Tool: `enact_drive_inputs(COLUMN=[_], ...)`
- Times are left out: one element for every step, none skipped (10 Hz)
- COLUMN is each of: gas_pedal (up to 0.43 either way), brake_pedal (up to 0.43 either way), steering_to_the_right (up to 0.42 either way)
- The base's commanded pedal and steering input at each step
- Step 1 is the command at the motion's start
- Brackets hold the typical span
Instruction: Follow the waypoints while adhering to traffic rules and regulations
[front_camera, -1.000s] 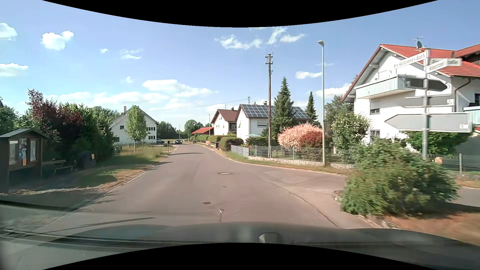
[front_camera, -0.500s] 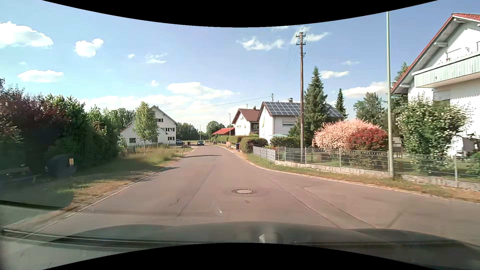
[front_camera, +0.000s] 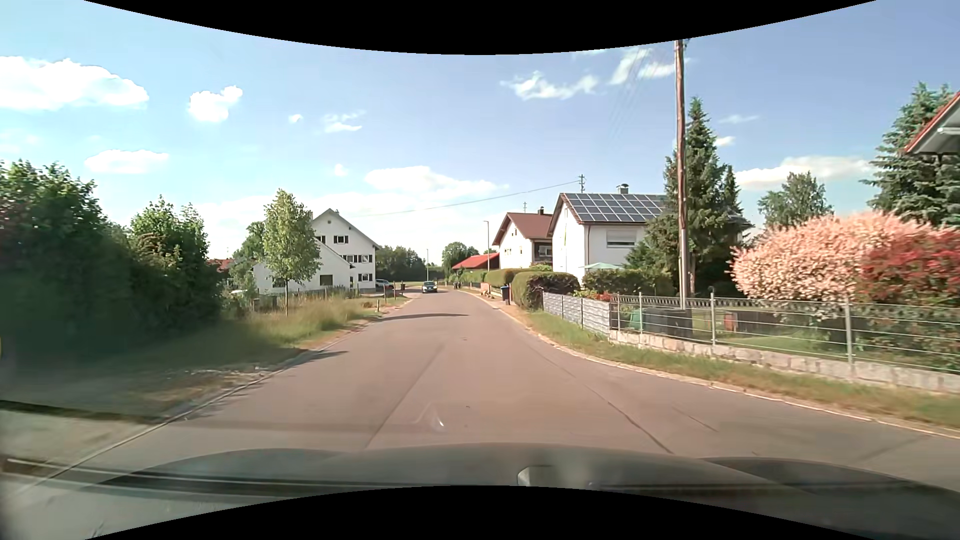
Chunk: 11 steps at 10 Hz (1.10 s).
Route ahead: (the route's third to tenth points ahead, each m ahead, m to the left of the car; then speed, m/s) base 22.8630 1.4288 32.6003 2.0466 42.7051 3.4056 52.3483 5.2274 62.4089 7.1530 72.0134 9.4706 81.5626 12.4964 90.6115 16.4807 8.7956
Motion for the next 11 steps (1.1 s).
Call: enact_drive_inputs(gas_pedal=[0.079,0.079,0.079,0.039,0.028,0.028,0.028,0.028,0.028,0.039,0.047], brake_pedal=[0.006,0.006,0.006,0.006,0.006,0.006,0.006,0.006,0.006,0.006,0.006], steering_to_the_right=[-0.034,-0.028,-0.027,-0.026,-0.023,-0.020,-0.019,-0.012,-0.012,-0.015,-0.011])
